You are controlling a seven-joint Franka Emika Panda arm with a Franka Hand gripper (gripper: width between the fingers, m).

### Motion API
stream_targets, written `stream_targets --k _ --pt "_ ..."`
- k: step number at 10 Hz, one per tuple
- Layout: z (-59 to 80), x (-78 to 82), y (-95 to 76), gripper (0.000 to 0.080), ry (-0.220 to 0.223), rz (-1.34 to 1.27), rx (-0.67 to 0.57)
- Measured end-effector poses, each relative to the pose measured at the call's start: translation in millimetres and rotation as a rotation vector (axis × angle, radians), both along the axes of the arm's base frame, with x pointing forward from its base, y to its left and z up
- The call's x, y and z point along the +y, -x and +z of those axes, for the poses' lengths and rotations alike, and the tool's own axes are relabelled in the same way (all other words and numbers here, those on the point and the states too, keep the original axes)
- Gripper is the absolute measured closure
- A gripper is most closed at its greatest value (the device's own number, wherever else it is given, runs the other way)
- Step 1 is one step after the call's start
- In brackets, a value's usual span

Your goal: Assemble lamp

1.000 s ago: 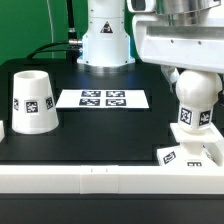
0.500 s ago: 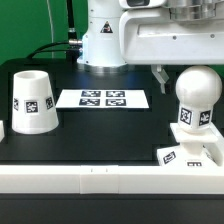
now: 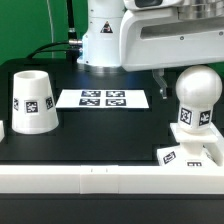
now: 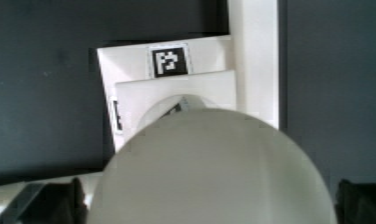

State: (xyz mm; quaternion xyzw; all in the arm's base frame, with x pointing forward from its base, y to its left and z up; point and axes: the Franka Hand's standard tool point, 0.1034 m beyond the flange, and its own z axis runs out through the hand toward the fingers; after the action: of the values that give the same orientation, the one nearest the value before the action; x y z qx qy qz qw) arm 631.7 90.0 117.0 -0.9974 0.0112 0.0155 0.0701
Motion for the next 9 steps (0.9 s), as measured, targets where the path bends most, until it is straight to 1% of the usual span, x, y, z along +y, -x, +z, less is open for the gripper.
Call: stream_targets --k 1,3,4,5,6,9 --pt "-0.1 0.6 0.0 0.0101 0.005 0.077 -0.011" --pt "0.0 14.0 -0.4 0.0101 0.031 0.301 -0.06" --pt "-0.8 17.1 -0.1 0.0101 0.039 0.38 -0.074" --pt "-0.8 16.5 -3.0 0.0101 0.061 0.542 -0.109" --pt "-1.4 14.8 -4.0 0.0101 0.064 0.644 -0.127" --pt "-1.5 10.9 -4.6 0.0101 0.071 0.807 -0.141"
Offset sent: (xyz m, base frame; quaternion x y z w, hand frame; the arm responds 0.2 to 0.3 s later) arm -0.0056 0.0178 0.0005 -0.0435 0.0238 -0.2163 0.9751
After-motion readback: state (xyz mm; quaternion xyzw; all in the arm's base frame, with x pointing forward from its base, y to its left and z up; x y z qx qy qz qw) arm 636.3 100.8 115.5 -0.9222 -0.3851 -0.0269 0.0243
